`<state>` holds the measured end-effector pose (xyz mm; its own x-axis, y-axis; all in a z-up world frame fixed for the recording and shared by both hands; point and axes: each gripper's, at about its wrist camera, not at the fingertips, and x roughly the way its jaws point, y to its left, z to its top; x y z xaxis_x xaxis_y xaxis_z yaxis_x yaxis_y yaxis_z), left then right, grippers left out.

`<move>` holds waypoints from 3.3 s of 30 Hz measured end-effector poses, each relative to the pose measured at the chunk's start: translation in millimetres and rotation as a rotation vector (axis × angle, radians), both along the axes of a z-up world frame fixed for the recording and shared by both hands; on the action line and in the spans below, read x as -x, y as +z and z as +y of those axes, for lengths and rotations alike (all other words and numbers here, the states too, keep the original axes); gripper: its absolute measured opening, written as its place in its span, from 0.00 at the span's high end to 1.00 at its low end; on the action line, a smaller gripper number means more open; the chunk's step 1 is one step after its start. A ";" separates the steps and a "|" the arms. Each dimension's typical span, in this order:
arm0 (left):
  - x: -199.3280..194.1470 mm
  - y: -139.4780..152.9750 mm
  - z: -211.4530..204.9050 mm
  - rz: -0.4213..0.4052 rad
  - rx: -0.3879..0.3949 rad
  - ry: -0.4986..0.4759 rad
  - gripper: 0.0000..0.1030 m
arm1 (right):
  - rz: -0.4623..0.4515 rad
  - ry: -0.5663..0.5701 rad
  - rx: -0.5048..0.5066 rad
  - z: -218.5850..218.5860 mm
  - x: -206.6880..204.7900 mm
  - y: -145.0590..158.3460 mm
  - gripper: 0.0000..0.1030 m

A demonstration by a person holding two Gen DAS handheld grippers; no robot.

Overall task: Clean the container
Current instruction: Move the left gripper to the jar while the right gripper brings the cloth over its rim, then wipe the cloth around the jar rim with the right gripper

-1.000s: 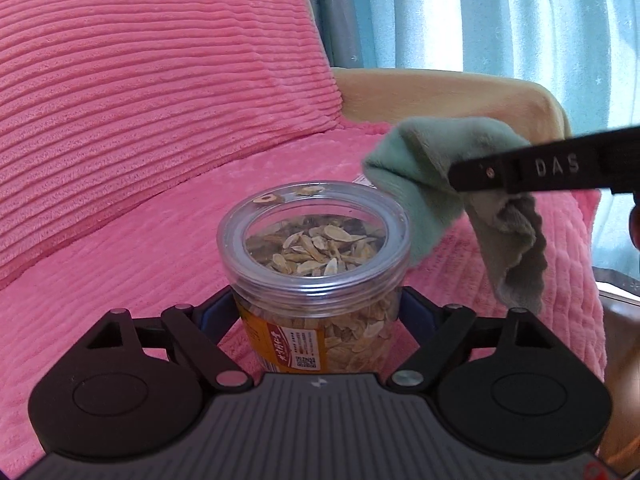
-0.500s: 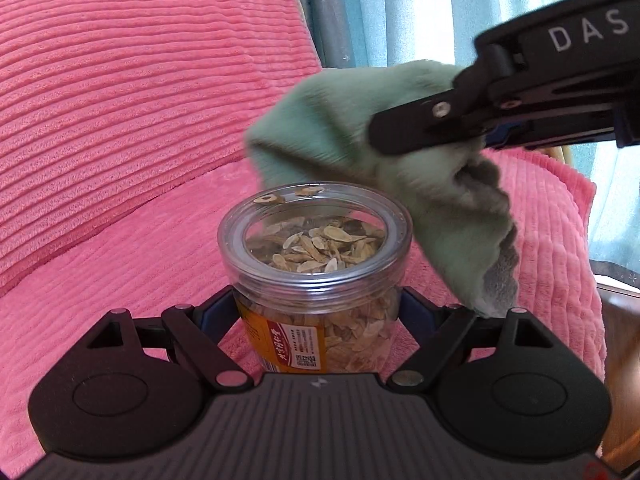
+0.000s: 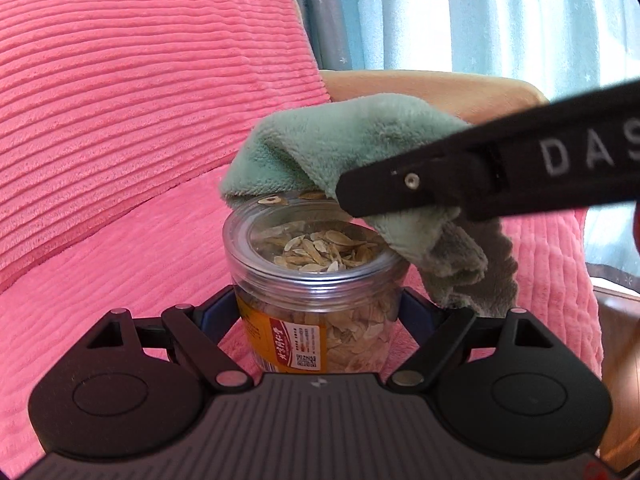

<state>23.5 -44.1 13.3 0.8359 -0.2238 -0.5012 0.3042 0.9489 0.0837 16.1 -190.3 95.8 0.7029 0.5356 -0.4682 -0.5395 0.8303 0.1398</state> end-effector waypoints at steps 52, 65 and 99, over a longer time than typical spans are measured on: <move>0.5 0.2 19.1 -0.016 0.010 -0.200 0.18 | -0.004 0.113 -0.015 9.0 11.7 -2.5 0.86; 2.5 -2.5 16.9 -0.031 0.001 -0.244 0.18 | -0.035 -0.002 -0.001 2.5 -4.9 -6.4 0.87; 4.7 -2.3 -1.8 -0.027 -0.004 -0.217 0.18 | -0.069 0.013 -0.019 12.3 -3.7 -9.5 0.87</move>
